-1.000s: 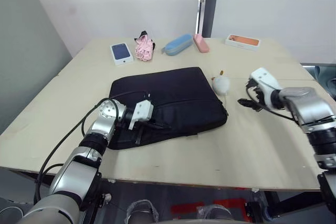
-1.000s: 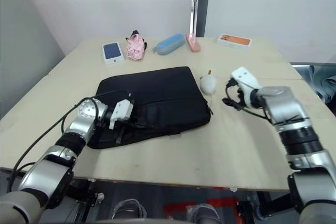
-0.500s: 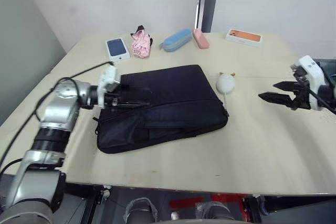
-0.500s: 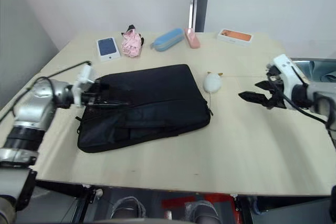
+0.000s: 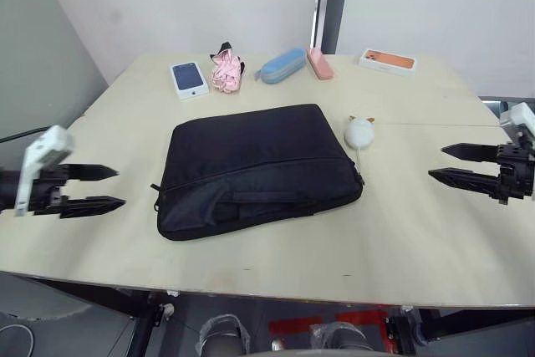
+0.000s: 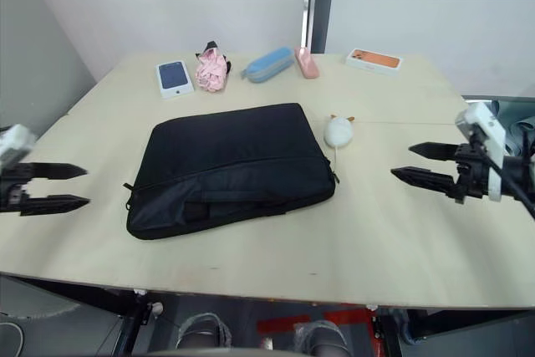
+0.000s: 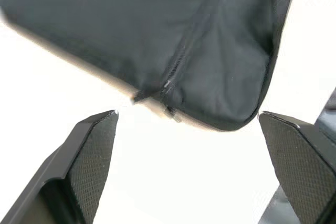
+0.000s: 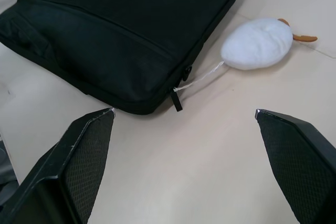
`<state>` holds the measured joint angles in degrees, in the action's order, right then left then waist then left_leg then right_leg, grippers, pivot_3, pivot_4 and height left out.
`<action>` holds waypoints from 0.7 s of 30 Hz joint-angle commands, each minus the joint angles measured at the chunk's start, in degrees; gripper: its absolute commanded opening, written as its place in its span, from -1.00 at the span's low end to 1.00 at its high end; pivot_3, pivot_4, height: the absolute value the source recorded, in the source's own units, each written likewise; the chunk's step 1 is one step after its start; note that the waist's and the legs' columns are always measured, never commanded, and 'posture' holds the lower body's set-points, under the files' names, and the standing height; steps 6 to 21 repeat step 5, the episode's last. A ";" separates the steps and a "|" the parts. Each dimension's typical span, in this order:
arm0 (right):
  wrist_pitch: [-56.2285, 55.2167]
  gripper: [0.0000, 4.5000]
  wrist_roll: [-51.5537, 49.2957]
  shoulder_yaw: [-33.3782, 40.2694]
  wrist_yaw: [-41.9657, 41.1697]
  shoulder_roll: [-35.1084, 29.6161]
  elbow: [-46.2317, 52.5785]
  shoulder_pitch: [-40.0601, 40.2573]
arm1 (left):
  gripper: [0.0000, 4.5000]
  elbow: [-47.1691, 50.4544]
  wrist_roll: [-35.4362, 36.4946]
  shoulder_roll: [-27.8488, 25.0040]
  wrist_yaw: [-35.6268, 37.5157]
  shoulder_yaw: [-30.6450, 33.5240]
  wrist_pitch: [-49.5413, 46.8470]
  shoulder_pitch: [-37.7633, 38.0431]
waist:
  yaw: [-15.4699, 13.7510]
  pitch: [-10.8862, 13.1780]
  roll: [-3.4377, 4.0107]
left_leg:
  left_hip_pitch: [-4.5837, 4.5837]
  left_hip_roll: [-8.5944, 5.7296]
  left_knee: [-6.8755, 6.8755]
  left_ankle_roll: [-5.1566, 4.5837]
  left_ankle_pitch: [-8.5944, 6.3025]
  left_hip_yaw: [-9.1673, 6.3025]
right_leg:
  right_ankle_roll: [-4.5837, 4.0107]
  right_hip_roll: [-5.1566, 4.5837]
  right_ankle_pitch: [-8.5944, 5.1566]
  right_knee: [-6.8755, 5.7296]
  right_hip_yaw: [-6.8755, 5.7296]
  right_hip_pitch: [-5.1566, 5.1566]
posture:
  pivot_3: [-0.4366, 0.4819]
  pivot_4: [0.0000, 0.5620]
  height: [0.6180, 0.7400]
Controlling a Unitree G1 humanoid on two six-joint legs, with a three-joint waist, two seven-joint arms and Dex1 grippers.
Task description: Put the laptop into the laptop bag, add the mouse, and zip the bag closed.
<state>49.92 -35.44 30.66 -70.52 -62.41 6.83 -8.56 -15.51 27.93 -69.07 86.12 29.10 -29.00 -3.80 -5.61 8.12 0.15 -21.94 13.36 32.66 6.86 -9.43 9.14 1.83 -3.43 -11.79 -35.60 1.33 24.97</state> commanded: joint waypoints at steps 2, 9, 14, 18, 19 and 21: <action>-2.10 1.00 -0.83 0.13 -0.41 -1.57 -1.48 -1.54 | 0.97 0.82 0.85 0.01 -1.78 6.25 -0.47 2.95 | -0.01 0.00 -0.01 | 0.01 0.00 0.05 -0.02 0.00 -0.02 | 0.00 -0.01 0.00 -0.03 0.00 -0.02 | -0.05 -0.47 1.00; -1.63 1.00 -1.50 -0.69 0.22 -1.23 -1.27 -2.27 | 0.97 1.24 1.99 1.15 -4.71 6.88 -2.48 2.36 | 0.01 0.00 -0.01 | 0.03 0.00 0.18 -0.03 0.00 -0.06 | 0.00 -0.01 0.00 -0.13 0.00 -0.06 | -0.05 -0.47 1.00; -1.63 1.00 -1.50 -0.69 0.22 -1.23 -1.27 -2.27 | 0.97 1.24 1.99 1.15 -4.71 6.88 -2.48 2.36 | 0.01 0.00 -0.01 | 0.03 0.00 0.18 -0.03 0.00 -0.06 | 0.00 -0.01 0.00 -0.13 0.00 -0.06 | -0.05 -0.47 1.00; -1.63 1.00 -1.50 -0.69 0.22 -1.23 -1.27 -2.27 | 0.97 1.24 1.99 1.15 -4.71 6.88 -2.48 2.36 | 0.01 0.00 -0.01 | 0.03 0.00 0.18 -0.03 0.00 -0.06 | 0.00 -0.01 0.00 -0.13 0.00 -0.06 | -0.05 -0.47 1.00; -1.63 1.00 -1.50 -0.69 0.22 -1.23 -1.27 -2.27 | 0.97 1.24 1.99 1.15 -4.71 6.88 -2.48 2.36 | 0.01 0.00 -0.01 | 0.03 0.00 0.18 -0.03 0.00 -0.06 | 0.00 -0.01 0.00 -0.13 0.00 -0.06 | -0.05 -0.47 1.00; -1.63 1.00 -1.50 -0.69 0.22 -1.23 -1.27 -2.27 | 0.97 1.24 1.99 1.15 -4.71 6.88 -2.48 2.36 | 0.01 0.00 -0.01 | 0.03 0.00 0.18 -0.03 0.00 -0.06 | 0.00 -0.01 0.00 -0.13 0.00 -0.06 | -0.05 -0.47 1.00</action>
